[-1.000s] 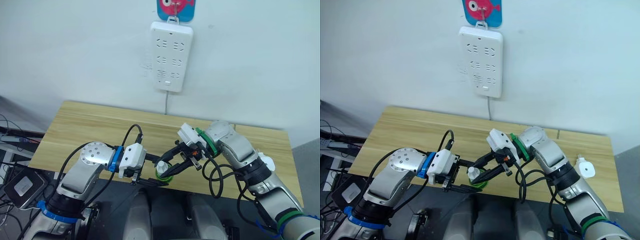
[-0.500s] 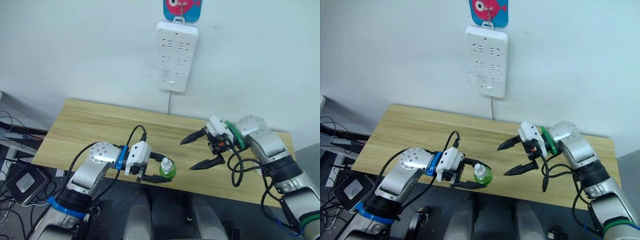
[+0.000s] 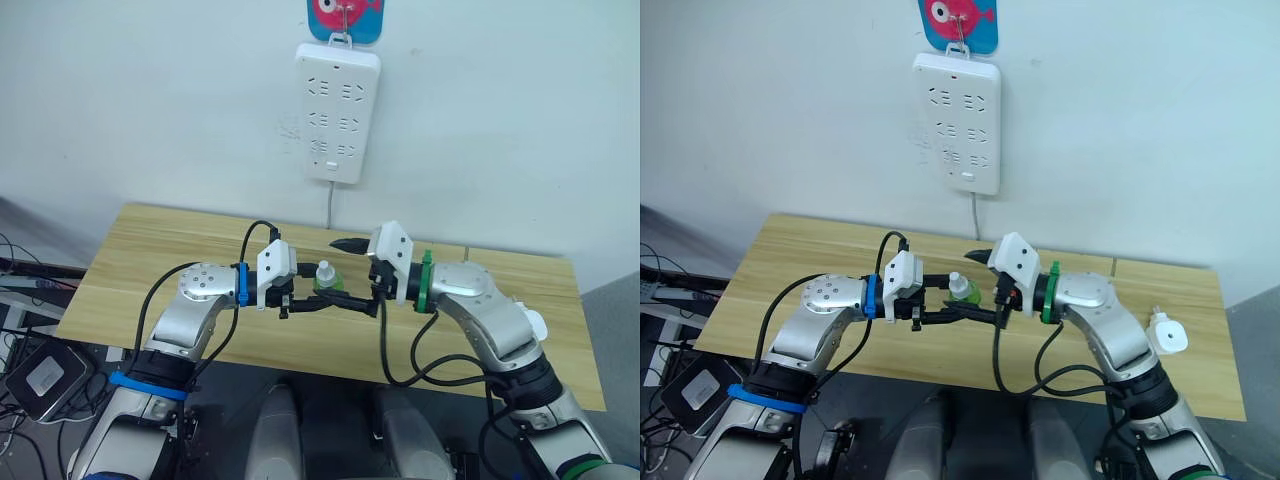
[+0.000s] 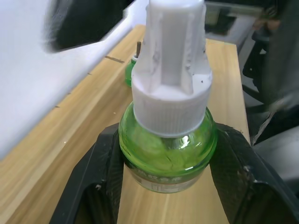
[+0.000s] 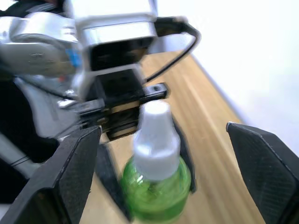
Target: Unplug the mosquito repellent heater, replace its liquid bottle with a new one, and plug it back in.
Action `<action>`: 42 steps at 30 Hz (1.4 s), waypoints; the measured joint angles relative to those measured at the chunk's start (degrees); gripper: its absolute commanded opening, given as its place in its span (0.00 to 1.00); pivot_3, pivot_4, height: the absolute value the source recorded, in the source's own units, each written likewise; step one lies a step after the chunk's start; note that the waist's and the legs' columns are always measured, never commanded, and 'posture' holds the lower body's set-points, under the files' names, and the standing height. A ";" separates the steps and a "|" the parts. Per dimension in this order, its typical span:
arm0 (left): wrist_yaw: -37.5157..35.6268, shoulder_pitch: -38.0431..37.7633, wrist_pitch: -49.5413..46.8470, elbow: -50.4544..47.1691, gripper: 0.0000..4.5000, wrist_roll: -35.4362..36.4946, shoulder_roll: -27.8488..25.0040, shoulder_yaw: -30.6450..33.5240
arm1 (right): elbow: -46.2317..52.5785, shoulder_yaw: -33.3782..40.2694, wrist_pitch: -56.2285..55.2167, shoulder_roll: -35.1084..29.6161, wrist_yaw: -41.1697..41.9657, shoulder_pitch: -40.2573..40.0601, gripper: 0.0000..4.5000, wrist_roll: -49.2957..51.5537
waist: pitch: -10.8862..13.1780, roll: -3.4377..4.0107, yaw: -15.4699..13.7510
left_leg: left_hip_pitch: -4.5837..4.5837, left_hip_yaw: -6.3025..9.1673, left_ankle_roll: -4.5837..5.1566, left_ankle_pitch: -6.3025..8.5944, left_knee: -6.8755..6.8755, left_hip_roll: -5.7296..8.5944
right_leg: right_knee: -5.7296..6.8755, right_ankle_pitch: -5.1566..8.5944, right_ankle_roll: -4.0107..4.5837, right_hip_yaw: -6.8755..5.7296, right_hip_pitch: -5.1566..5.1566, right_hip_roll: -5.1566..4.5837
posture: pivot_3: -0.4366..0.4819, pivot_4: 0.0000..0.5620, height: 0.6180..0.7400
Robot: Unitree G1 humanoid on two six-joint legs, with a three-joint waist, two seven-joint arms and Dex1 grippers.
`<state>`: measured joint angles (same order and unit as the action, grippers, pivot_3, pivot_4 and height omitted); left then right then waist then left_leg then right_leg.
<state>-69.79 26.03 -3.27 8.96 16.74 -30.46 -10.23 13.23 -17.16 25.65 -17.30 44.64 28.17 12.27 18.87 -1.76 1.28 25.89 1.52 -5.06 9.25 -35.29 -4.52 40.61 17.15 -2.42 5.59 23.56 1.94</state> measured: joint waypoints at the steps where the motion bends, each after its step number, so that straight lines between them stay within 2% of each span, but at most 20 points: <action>1: 0.01 0.22 0.00 0.05 0.50 -0.05 0.24 -0.01 | -0.41 -0.20 -0.01 0.62 -1.15 0.33 0.99 -0.64 | 0.00 0.00 0.00 | 0.00 0.00 0.00 0.00 0.00 0.00 | 0.02 0.00 0.00 0.00 0.00 0.00 | 0.48 0.52 1.00; 5: -0.07 1.45 0.00 0.06 0.50 -0.07 0.73 -0.03 | -2.35 -0.88 -0.20 0.60 -2.46 0.69 0.99 -2.29 | 0.00 0.00 0.14 | 0.00 -0.01 0.00 0.00 -0.01 0.00 | 0.02 0.00 0.00 0.00 0.00 0.00 | 0.48 0.52 1.00; 10: 0.16 1.42 -0.08 0.35 0.50 -0.24 0.67 -0.02 | -1.41 0.72 -1.00 -4.69 1.13 0.25 0.99 -0.48 | 0.00 0.00 0.22 | 0.00 0.00 0.01 0.00 0.00 0.00 | 0.02 0.00 0.00 -0.01 0.00 0.01 | 0.47 0.52 1.00; 15: -0.84 0.87 -0.06 0.29 0.50 -0.17 0.26 0.06 | 1.70 9.06 4.58 -13.37 6.20 -1.00 0.99 7.05 | 0.00 0.00 0.26 | -0.01 -0.02 0.01 0.00 -0.02 0.01 | 0.03 0.00 0.00 0.02 -0.02 0.00 | 0.47 0.52 1.00; 18: -0.99 0.65 -0.04 0.30 0.50 -0.17 0.21 0.09 | 4.67 11.13 7.14 -14.88 8.36 -1.23 0.99 11.03 | 0.00 0.00 0.49 | -0.03 0.01 0.01 0.00 -0.01 -0.03 | 0.10 0.01 0.01 0.01 -0.01 0.04 | 0.46 0.52 1.00; 22: -1.05 0.73 0.00 0.37 0.50 -0.18 0.24 0.10 | 5.52 10.78 9.05 -14.52 9.26 -1.78 0.99 13.67 | 0.00 0.00 0.71 | -0.04 -0.01 0.01 0.00 -0.05 -0.02 | 0.13 0.01 0.01 0.03 -0.01 0.05 | 0.47 0.52 1.00; 28: -1.06 1.80 0.08 0.71 0.50 -0.21 0.52 0.11 | 5.57 6.66 11.30 -5.83 5.00 1.79 0.99 14.27 | 0.00 0.00 0.61 | 0.00 0.01 0.01 0.00 -0.25 -0.02 | 0.23 0.13 -0.20 0.03 -0.01 0.05 | 0.49 0.52 1.00; 31: -1.06 1.82 0.08 0.71 0.50 -0.24 0.61 0.09 | 5.14 6.34 11.02 -4.39 3.98 2.00 0.87 14.22 | 0.00 0.00 0.35 | 0.04 0.02 0.02 0.01 -0.29 0.00 | 0.22 0.13 -0.19 0.02 -0.01 0.03 | 0.50 0.52 1.00; 34: -1.02 1.82 0.01 0.70 0.50 -0.24 0.60 0.09 | 4.94 6.22 10.72 -4.22 3.83 1.89 0.66 14.20 | 0.00 0.00 0.16 | 0.04 0.03 0.02 0.01 -0.31 0.00 | 0.22 0.13 -0.20 0.01 -0.01 0.03 | 0.51 0.53 1.00; 42: -1.01 1.79 0.03 0.70 0.50 -0.25 0.60 0.09 | 3.87 4.68 9.13 -4.95 4.11 1.82 0.66 13.32 | 0.00 0.00 0.27 | 0.04 0.03 0.02 0.01 -0.31 -0.01 | 0.24 0.14 -0.20 0.01 -0.01 0.04 | 0.52 0.52 1.00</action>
<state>-70.80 27.82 -3.24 9.66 16.49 -29.85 -10.14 17.09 -12.48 34.78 -22.26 48.74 29.99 25.59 18.87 -1.76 1.55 25.93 1.55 -5.04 9.26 -35.59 -4.53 40.86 17.28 -2.62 5.60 23.56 1.98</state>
